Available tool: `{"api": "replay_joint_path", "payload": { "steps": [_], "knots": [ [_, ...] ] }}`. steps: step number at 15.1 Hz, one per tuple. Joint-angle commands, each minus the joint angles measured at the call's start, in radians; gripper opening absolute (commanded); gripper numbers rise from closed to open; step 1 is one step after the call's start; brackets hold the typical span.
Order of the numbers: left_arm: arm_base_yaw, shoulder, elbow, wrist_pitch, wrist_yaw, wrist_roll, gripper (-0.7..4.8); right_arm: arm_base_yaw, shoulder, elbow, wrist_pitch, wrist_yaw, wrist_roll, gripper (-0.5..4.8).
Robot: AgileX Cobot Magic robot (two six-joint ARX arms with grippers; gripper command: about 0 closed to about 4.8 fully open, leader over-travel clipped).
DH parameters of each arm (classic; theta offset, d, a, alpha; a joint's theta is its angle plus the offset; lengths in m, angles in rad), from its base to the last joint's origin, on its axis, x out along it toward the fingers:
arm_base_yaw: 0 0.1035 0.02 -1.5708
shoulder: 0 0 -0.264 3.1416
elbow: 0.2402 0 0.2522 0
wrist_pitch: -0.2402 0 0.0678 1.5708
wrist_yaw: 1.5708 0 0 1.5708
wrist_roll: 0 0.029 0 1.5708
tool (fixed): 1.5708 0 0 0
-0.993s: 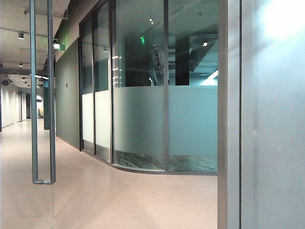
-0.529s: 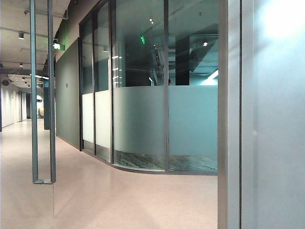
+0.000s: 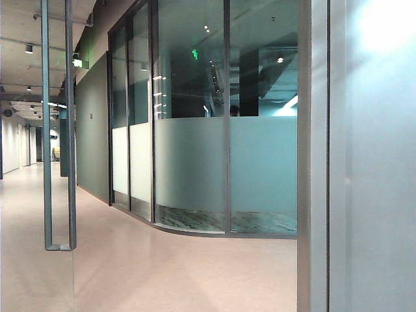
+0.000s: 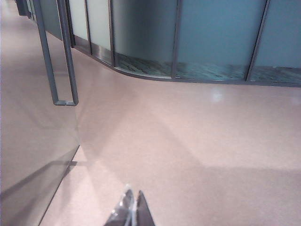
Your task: Raise the arm to find the leftmost switch on the wall and turn on the lights.
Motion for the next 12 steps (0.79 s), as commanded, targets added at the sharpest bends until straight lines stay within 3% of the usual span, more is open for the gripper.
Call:
{"api": "replay_joint_path", "payload": {
  "steps": [1,4,6,8,9,12],
  "knots": [
    [0.000,0.000,0.002,0.013,0.003,0.007,-0.05,0.001,-0.002,0.003,0.010,-0.002,0.001,-0.01],
    [0.000,0.000,0.002,0.013,0.003,0.007,-0.05,0.001,-0.002,0.003,0.010,-0.002,-0.001,-0.01],
    [0.000,0.000,0.002,0.013,0.003,0.007,-0.05,0.001,-0.020,0.000,-0.024,0.022,-0.109,-0.01],
    [0.000,0.000,0.002,0.013,0.004,0.007,-0.05,-0.001,-0.067,-0.051,-0.032,0.127,-0.173,-0.01],
    [0.000,0.000,0.002,0.013,0.004,0.007,-0.05,-0.006,-0.101,-0.115,-0.030,0.248,-0.171,-0.01],
    [0.000,0.000,0.002,0.013,0.003,0.007,-0.05,-0.018,-0.156,-0.275,-0.020,0.290,-0.172,-0.01]
  ]
}}
